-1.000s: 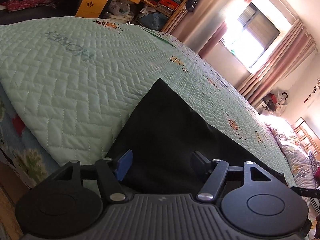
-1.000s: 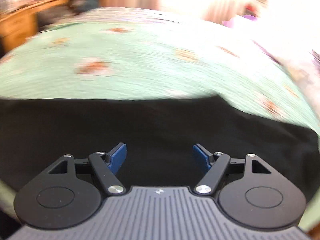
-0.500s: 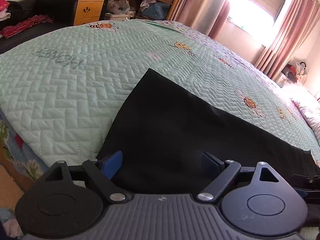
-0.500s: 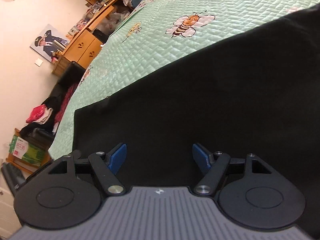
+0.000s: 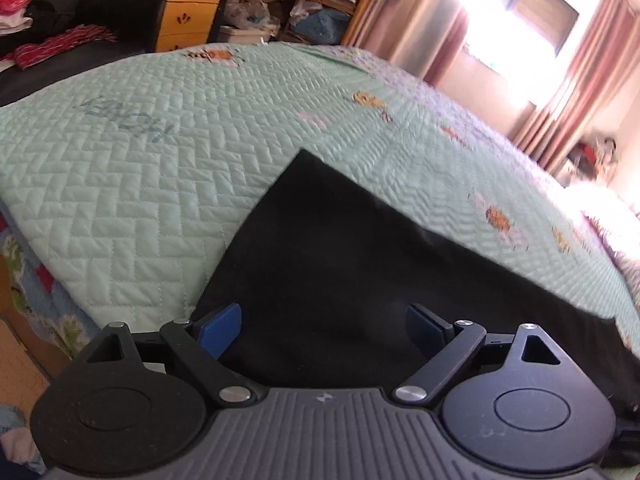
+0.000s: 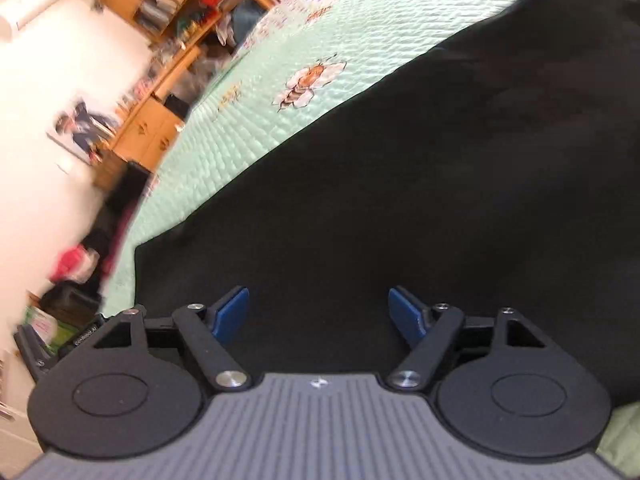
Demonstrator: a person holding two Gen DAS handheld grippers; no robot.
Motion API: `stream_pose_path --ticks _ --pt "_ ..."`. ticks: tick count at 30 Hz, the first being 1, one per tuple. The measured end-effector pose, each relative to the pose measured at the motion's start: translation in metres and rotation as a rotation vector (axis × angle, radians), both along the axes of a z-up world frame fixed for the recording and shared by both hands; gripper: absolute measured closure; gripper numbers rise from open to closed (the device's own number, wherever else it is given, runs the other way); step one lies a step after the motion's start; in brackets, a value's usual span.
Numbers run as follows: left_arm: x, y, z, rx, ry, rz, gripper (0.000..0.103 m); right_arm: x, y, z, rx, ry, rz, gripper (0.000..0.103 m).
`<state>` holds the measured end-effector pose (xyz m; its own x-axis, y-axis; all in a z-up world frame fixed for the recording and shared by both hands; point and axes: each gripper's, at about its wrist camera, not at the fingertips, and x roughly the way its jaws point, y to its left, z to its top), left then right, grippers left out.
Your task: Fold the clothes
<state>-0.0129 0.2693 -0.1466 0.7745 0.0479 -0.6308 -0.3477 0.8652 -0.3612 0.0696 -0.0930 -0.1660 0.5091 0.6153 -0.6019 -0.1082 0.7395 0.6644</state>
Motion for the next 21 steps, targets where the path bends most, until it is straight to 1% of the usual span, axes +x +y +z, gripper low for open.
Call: stream_pose_path --ticks 2,4,6,7,9,12,13,16,18,21 --pt "-0.008 -0.006 0.013 0.035 -0.058 0.01 0.013 0.002 -0.002 -0.001 0.017 0.008 -0.001 0.025" --pt "-0.013 -0.018 0.026 0.091 -0.106 0.006 0.012 0.004 -0.002 -0.002 0.014 0.009 0.0 0.025" --pt "-0.009 -0.029 0.035 0.124 -0.138 -0.016 0.011 0.003 0.002 0.001 -0.032 -0.012 0.027 0.025" --pt "-0.002 -0.034 0.038 0.136 -0.142 -0.03 0.011 0.002 0.006 0.003 -0.062 -0.025 0.043 0.025" --pt "0.015 -0.04 0.042 0.148 -0.127 -0.037 0.01 0.002 0.013 0.01 -0.131 -0.052 0.075 0.024" --pt "0.046 -0.047 0.044 0.174 -0.067 -0.004 0.009 -0.001 0.025 0.017 -0.233 -0.084 0.114 0.024" --pt "0.055 -0.047 0.044 0.168 -0.051 0.02 0.009 0.0 0.029 0.018 -0.258 -0.086 0.119 0.023" --pt "0.074 -0.041 0.041 0.159 -0.041 0.092 0.007 -0.003 0.037 0.018 -0.326 -0.083 0.125 0.019" --pt "0.079 -0.039 0.03 0.156 -0.017 0.086 0.003 -0.001 0.044 0.02 -0.356 -0.067 0.124 0.016" --pt "0.086 -0.037 0.014 0.15 0.02 0.078 0.003 -0.002 0.057 0.019 -0.417 -0.051 0.143 0.01"
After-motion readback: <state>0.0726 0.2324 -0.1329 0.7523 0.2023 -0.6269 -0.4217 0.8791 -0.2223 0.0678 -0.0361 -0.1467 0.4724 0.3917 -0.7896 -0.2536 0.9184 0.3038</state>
